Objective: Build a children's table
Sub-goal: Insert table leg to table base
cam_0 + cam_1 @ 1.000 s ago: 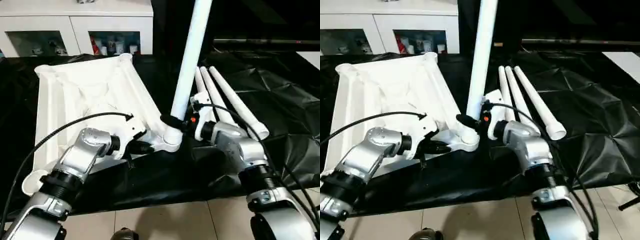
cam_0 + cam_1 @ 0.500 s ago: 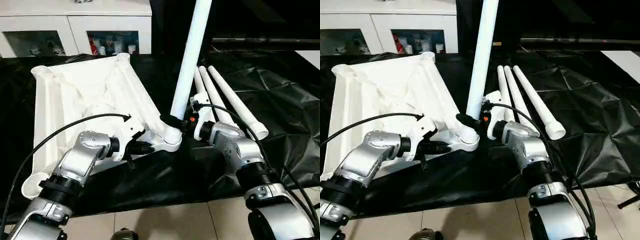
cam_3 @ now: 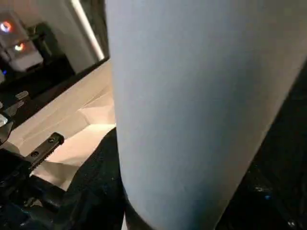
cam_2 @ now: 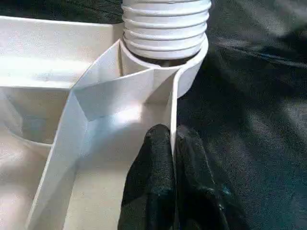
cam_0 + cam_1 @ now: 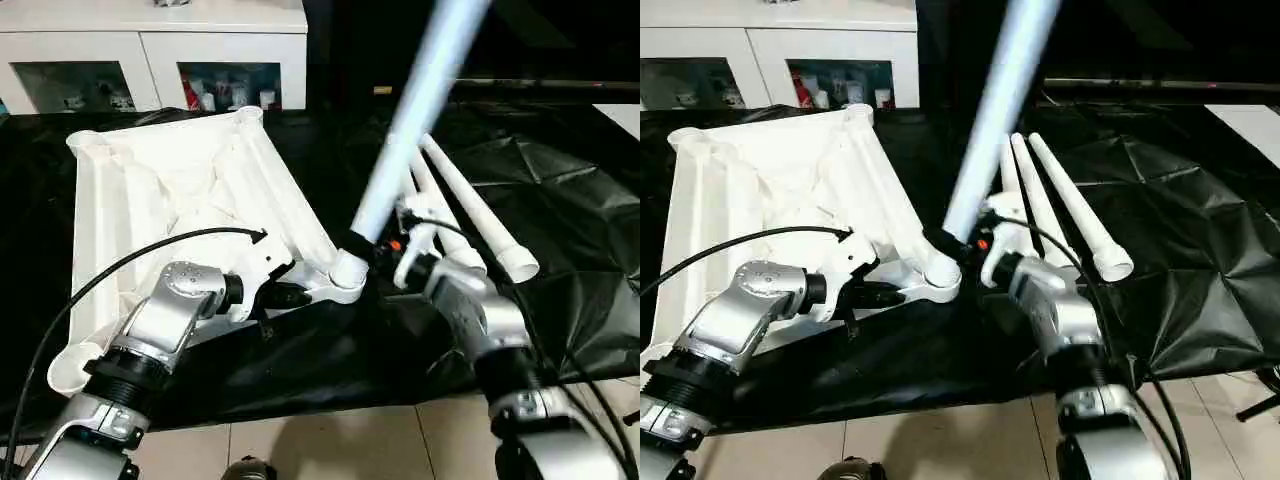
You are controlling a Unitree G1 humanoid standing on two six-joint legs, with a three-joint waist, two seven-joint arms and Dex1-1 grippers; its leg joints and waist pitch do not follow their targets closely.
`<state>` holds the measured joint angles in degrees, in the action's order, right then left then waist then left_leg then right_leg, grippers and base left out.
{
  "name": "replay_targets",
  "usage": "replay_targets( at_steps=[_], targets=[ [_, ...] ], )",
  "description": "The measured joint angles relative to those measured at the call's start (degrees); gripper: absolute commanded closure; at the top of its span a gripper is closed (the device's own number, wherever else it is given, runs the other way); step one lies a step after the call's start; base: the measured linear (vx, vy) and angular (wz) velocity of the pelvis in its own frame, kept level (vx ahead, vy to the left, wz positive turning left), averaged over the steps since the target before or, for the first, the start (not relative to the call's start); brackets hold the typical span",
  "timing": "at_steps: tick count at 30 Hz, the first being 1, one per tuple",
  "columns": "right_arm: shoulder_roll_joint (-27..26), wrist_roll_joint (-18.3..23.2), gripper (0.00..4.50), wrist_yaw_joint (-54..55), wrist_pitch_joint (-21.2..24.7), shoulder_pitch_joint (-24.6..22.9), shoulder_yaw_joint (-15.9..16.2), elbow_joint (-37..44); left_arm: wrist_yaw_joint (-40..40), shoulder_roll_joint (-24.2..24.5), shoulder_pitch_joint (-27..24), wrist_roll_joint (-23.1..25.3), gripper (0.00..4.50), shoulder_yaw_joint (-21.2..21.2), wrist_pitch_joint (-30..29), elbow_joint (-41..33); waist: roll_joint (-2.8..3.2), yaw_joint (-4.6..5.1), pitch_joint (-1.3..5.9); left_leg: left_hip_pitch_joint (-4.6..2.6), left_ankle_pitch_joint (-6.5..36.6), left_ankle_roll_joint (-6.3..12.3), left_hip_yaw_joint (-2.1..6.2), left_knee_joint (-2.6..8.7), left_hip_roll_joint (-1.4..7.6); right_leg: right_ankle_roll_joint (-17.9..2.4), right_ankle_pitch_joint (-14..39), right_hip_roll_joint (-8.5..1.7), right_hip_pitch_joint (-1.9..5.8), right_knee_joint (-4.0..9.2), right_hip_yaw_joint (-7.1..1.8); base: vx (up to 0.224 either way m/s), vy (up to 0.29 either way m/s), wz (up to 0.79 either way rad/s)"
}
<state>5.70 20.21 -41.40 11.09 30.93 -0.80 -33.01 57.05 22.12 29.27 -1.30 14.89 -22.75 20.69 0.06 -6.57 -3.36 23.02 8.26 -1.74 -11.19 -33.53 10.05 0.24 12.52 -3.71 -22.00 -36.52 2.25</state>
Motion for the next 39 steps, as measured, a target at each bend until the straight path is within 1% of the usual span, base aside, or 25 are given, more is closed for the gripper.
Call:
replay_targets(
  at_steps=[4,6,8,10,13,16,21,23,27,34,36,37,39],
  targets=[
    [-0.35,-0.47,2.59,0.98,-1.4,-2.08,0.38,2.32,0.07,-0.07,0.0,0.0,4.5,0.03,0.4,0.33,0.17,-0.05,0.1,0.0,0.0,0.0,0.0,0.03,0.0,0.0,0.0,0.0,0.0,0.01,0.01,0.0,0.0,0.0],
    [-0.05,-2.32,2.59,1.04,-2.4,-2.75,1.9,3.72,0.14,-0.09,0.02,0.0,4.5,0.06,0.62,0.51,0.21,-0.05,0.11,0.0,0.0,0.0,0.0,0.07,-0.01,0.01,0.0,0.0,0.0,0.03,0.02,0.0,0.0,0.0],
    [1.02,-4.6,2.59,0.89,-3.21,-2.88,4.19,5.31,0.19,-0.14,0.17,0.01,4.5,0.2,0.95,0.92,0.27,-0.08,0.14,-0.01,0.0,0.0,0.0,0.08,-0.01,0.01,0.01,-0.01,0.01,0.03,0.02,0.0,0.0,0.0],
    [2.02,-6.39,2.59,0.49,-3.73,-2.67,5.86,5.93,0.21,-0.14,0.6,0.1,4.5,0.63,1.6,1.66,0.26,-0.12,0.15,-0.03,0.0,0.0,0.0,0.08,-0.01,0.06,0.04,-0.01,0.05,0.04,0.03,0.0,0.0,0.0],
    [2.76,-7.64,2.59,-0.24,-3.78,-1.92,6.95,5.77,0.22,-0.19,0.79,0.68,4.5,0.85,2.69,2.18,0.24,-0.08,0.16,-0.03,0.0,0.0,0.0,0.08,-0.01,0.24,0.14,-0.01,0.06,0.05,0.02,0.0,0.0,0.0],
    [3.63,-8.61,2.59,-1.52,-2.64,-0.63,7.87,5.28,0.38,-0.08,0.97,1.17,4.5,1.45,3.74,2.5,0.09,-0.08,0.23,-0.03,0.0,0.0,0.0,0.08,-0.01,0.27,0.16,-0.01,0.07,0.05,0.02,0.0,0.0,0.0],
    [4.71,-9.07,2.59,-3.92,-1.42,1.31,8.8,3.82,0.97,0.14,1.16,1.54,4.5,1.84,4.44,2.69,-0.24,-0.08,0.34,-0.03,0.0,0.0,0.0,0.08,-0.01,0.26,0.15,-0.02,0.11,0.09,0.03,0.0,0.0,0.0],
    [5.46,-9.46,2.59,-5.8,-0.94,2.65,9.57,2.84,1.43,0.25,1.21,1.56,4.5,1.89,4.71,2.8,-0.25,-0.07,0.35,-0.03,0.0,0.0,0.0,0.08,-0.01,0.2,0.12,-0.02,0.14,0.14,0.04,0.0,0.0,0.0],
    [6.58,-9.84,2.59,-9.03,-1.35,3.5,10.26,1.43,2.66,0.55,1.32,1.54,4.5,2.28,5.72,3.13,-0.24,-0.22,0.42,-0.03,0.01,0.01,0.0,0.13,-0.01,0.08,0.05,-0.01,0.21,0.25,0.06,0.0,0.0,0.0],
    [7.49,-9.85,2.59,-12.98,-4.0,2.97,10.77,0.7,4.78,1.32,1.38,1.45,4.5,2.93,6.76,3.28,-0.38,-0.15,0.56,-0.03,0.02,0.03,0.0,0.16,-0.01,0.06,0.03,-0.01,0.27,0.35,0.09,0.0,0.0,0.0],
    [8.23,-9.75,2.59,-15.18,-4.45,2.03,11.44,1.4,6.61,2.01,1.38,1.38,4.5,3.37,7.42,3.24,-0.42,-0.13,0.59,-0.04,0.02,0.03,0.0,0.16,-0.01,0.05,0.03,-0.01,0.28,0.36,0.09,0.0,0.0,0.0],
    [8.36,-9.65,2.59,-16.06,-4.57,1.73,11.51,1.63,7.32,2.28,1.38,1.3,4.5,3.6,7.66,3.24,-0.47,-0.14,0.64,-0.08,0.02,0.03,0.0,0.16,-0.01,0.05,0.03,-0.01,0.31,0.36,0.09,0.0,0.0,0.0],
    [8.85,-9.29,2.59,-18.92,-5.05,0.44,12.21,3.16,10.18,3.76,1.21,0.95,4.5,4.52,8.07,2.46,-0.75,-0.14,0.84,-0.11,0.02,0.03,0.0,0.26,-0.01,0.06,0.04,-0.01,0.3,0.38,0.1,0.0,0.0,0.0]
  ],
)
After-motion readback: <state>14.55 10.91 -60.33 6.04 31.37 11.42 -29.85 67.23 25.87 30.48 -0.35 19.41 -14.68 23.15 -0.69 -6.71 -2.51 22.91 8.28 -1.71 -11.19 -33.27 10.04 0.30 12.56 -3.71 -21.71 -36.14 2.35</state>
